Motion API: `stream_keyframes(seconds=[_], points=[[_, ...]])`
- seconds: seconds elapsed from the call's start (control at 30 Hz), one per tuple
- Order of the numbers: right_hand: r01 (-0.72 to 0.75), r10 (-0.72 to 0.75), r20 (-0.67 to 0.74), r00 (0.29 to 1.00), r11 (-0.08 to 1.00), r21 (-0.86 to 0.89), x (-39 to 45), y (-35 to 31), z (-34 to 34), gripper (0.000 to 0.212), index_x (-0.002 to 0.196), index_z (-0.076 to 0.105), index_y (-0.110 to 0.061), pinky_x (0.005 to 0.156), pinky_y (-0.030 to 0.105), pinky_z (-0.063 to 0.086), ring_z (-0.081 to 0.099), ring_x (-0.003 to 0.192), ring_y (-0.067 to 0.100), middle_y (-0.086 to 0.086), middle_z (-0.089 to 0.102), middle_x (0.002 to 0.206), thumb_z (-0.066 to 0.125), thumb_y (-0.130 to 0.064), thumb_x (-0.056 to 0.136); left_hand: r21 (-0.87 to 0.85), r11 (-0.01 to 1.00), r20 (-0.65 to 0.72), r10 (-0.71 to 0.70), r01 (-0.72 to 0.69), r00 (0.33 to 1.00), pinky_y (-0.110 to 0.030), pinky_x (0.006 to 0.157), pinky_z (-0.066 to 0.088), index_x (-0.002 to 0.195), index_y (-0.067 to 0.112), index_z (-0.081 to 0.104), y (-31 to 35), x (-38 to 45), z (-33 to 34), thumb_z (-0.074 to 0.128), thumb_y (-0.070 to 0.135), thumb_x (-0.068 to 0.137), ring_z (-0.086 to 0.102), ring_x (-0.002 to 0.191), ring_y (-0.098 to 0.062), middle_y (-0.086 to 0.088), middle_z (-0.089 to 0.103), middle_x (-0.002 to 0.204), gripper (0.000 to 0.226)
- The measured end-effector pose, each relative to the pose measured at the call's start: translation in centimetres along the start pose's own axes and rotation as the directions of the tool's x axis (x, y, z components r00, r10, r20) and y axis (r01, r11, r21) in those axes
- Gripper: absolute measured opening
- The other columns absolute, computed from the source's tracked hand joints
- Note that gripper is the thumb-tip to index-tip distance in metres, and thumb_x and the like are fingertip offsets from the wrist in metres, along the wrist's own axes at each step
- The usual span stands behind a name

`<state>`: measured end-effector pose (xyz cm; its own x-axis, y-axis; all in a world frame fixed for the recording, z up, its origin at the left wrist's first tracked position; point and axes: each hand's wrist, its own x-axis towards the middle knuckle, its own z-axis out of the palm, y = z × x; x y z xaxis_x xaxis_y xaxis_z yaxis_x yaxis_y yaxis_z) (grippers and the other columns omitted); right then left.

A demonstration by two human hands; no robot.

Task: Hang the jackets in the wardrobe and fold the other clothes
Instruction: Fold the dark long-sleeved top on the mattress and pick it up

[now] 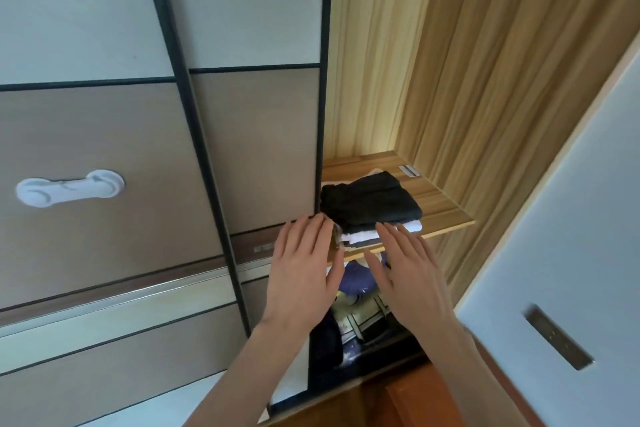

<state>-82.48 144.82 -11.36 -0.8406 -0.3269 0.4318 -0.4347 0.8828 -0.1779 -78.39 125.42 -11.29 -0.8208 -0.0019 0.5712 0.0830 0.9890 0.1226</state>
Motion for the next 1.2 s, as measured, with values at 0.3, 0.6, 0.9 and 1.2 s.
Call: stream_keyframes(seconds=[0.3,0.6,0.9,1.2], points=[[0.058,-0.057,-0.057,0.997,0.998,0.004,-2.4,-6.2,-4.3,0.067,0.143,0.063,-0.01,0.116,0.051,0.045,0.057,0.138,0.03,0.009,0.066,0.142,0.033,-0.055,0.103,0.064,0.997,-0.086,-0.044,0.049,0.995,-0.046,0.125,0.03,0.146,0.014,0.057,-5.1,-5.7,-6.5,0.044,0.041,0.106,0.046,0.144,-0.026,-0.005,0.057,0.15,0.05],[0.253,-0.258,0.018,0.966,0.957,0.142,-2.0,-15.3,-4.9,0.069,0.159,0.042,-0.024,0.125,0.033,0.016,0.038,0.152,0.017,-0.003,0.047,0.161,0.021,-0.064,0.107,0.259,0.923,-0.227,-0.228,0.284,0.947,-0.051,0.12,0.037,0.14,0.009,0.063,-11.0,-13.0,-14.8,0.049,0.037,0.105,0.054,0.138,-0.031,-0.007,0.062,0.144,0.047],[0.454,-0.387,-0.272,0.881,0.853,0.257,-0.6,-31.4,-6.1,0.062,0.155,0.048,-0.012,0.124,0.048,0.031,0.039,0.152,0.026,0.006,0.048,0.16,0.044,-0.05,0.106,0.305,0.816,-0.436,-0.339,0.491,0.834,-0.055,0.122,0.032,0.143,0.004,0.059,-21.9,-17.1,-25.1,0.046,0.033,0.106,0.048,0.145,-0.035,-0.012,0.06,0.148,0.049],[0.408,-0.367,-0.279,0.887,0.907,0.102,6.1,-43.0,-4.3,0.066,0.167,0.019,-0.026,0.124,0.062,0.02,0.008,0.162,0.029,0.002,0.011,0.175,0.04,-0.048,0.109,0.285,0.87,-0.56,-0.19,0.402,0.807,-0.054,0.125,0.026,0.158,0.012,0.042,-31.8,-13.2,-27.5,0.043,0.029,0.108,0.033,0.155,-0.03,-0.008,0.041,0.165,0.052]])
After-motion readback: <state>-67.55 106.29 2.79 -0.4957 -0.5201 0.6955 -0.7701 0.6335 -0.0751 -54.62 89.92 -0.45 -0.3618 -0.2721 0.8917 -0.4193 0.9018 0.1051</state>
